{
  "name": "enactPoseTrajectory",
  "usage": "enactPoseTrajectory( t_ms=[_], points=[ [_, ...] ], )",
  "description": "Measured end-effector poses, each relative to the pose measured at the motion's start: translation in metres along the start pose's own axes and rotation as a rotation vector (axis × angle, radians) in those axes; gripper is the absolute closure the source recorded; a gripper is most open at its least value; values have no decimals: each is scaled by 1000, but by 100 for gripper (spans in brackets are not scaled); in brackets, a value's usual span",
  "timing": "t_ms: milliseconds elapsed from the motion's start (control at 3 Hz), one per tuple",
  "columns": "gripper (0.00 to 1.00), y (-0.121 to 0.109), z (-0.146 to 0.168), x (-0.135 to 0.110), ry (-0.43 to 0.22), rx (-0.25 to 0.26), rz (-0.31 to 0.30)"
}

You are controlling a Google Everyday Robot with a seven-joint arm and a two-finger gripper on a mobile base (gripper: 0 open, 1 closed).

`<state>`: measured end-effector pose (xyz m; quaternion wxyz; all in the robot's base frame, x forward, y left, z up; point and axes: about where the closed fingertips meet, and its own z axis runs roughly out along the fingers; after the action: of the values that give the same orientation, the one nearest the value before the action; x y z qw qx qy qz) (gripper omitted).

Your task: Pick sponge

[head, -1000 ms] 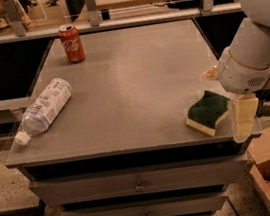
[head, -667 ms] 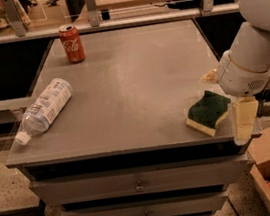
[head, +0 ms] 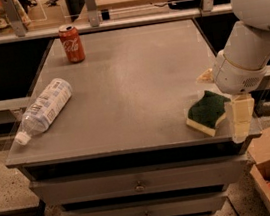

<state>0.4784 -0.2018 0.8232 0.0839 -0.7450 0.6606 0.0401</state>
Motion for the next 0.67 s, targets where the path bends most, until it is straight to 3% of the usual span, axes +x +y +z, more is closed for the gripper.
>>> enactPoseTrajectory(
  t_ms=[333, 667],
  points=[
    [15, -5, 4, 1, -12, -16, 4],
    [39, -10, 5, -3, -25, -27, 7]
  ],
)
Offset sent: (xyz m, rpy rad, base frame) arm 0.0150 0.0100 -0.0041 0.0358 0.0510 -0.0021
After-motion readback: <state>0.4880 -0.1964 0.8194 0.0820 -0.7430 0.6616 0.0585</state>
